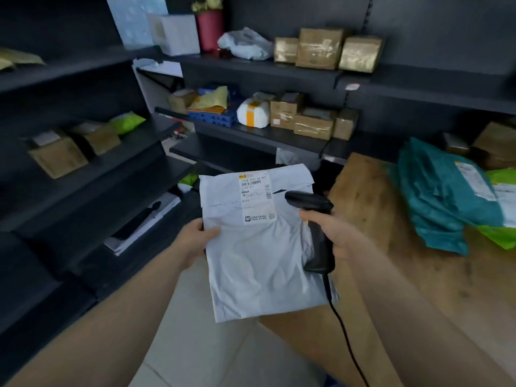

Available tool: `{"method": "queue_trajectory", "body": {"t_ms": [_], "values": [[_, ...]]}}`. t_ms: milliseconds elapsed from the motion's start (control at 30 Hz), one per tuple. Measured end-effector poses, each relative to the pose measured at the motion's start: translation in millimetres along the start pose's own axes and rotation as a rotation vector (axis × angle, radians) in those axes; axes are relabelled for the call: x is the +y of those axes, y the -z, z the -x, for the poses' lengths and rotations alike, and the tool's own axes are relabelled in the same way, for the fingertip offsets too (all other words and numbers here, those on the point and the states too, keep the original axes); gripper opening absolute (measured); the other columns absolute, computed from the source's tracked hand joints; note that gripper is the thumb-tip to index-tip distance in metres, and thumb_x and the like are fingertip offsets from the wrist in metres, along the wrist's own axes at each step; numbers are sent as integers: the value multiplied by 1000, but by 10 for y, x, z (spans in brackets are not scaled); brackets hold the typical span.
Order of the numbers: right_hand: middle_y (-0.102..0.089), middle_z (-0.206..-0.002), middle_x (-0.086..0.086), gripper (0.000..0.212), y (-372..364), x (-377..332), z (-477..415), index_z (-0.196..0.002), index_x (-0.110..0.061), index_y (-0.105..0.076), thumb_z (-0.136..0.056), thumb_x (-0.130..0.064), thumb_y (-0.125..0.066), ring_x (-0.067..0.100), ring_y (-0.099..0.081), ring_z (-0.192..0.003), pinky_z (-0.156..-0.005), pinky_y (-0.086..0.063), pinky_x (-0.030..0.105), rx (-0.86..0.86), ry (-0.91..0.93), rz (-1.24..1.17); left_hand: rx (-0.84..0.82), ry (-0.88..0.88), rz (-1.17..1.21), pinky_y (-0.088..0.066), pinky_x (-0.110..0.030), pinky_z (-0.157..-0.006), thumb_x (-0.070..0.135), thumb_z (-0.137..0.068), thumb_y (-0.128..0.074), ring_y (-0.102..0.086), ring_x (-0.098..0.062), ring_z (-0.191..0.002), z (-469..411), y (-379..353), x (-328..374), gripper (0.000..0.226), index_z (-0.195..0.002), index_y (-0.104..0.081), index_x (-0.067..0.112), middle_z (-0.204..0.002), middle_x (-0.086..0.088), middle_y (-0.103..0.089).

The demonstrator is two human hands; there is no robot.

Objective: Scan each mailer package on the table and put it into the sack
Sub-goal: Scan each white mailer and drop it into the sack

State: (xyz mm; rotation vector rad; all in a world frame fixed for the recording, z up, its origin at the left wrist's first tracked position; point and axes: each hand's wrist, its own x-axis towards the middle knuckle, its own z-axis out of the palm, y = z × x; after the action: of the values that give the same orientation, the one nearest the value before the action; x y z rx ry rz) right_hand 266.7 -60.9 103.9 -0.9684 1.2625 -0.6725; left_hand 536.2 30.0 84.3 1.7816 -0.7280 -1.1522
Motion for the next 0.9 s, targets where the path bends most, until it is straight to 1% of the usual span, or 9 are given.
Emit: {"method": "queue_trajectory", "body": {"t_ms": [100,300,433,600,667,733,800,833,900], "values": [[-64,-76,3,22,-573,-112,-316,-85,-13,-68,-79,-31,-80,21,-59,-73,-69,-45,30,22,11,-48,-23,5,-51,-57,-43,-79,9,-92,-61,-68,-26,-98,-469,565,27,21,-112,-61,14,-112,-4,-68],[-69,-84,4,35,-1216,-217,-906,-105,-7,-71,-80,-30,-80,23,-63,-82,-76,-47,32,95,-42,-84,2,3,-110,-58,-44,-81,9,-87,-66,-69,-28,-92,-1362,1053,98,10,-90,-66,18,-103,-8,-71],[-65,-82,1,37,-1340,-260,-1452,-109,-8,-70,-81,-30,-79,19,-60,-77,-66,-45,30,124,-73,-88,-24,21,-104,-57,-35,-73,6,-87,-66,-68,-25,-93,-2046,960,153,10,-96,-67,10,-102,-9,-70],[-70,-99,8,44,-1456,-266,-2198,-115,-6,-67,-82,-32,-78,23,-64,-85,-67,-49,31,201,-151,-114,-38,68,-143,-56,-38,-77,3,-87,-65,-67,-29,-93,-2954,763,208,9,-91,-67,11,-101,-12,-69],[-70,-96,9,42,-1485,-288,-2463,-115,-4,-66,-84,-30,-77,23,-65,-81,-65,-48,30,235,-162,-131,-52,84,-165,-54,-35,-74,4,-87,-65,-66,-29,-91,-3304,682,232,8,-94,-66,9,-100,-12,-68],[-68,-86,7,34,-1506,-313,-2686,-110,-3,-66,-86,-26,-74,21,-64,-73,-59,-47,29,270,-173,-159,-89,109,-183,-54,-37,-77,5,-88,-65,-66,-29,-90,-3626,581,252,9,-96,-66,9,-100,-12,-68],[-68,-82,6,27,-1510,-303,-2885,-104,-5,-66,-86,-23,-74,20,-65,-70,-58,-49,29,309,-179,-179,-143,136,-200,-55,-42,-85,6,-89,-62,-66,-29,-92,-3930,462,231,7,-87,-66,11,-98,-10,-68],[-69,-81,6,23,-1508,-290,-2975,-100,-6,-67,-86,-22,-75,20,-65,-70,-59,-50,28,330,-178,-188,-172,146,-216,-56,-42,-84,6,-90,-61,-66,-29,-91,-4059,392,218,8,-86,-66,11,-97,-9,-69],[-67,-79,4,12,-1501,-239,-3161,-88,-10,-67,-85,-19,-75,17,-63,-68,-58,-48,26,383,-170,-189,-227,156,-274,-54,-33,-68,8,-91,-59,-65,-23,-82,-4339,250,177,10,-97,-67,8,-99,-9,-68]]}}
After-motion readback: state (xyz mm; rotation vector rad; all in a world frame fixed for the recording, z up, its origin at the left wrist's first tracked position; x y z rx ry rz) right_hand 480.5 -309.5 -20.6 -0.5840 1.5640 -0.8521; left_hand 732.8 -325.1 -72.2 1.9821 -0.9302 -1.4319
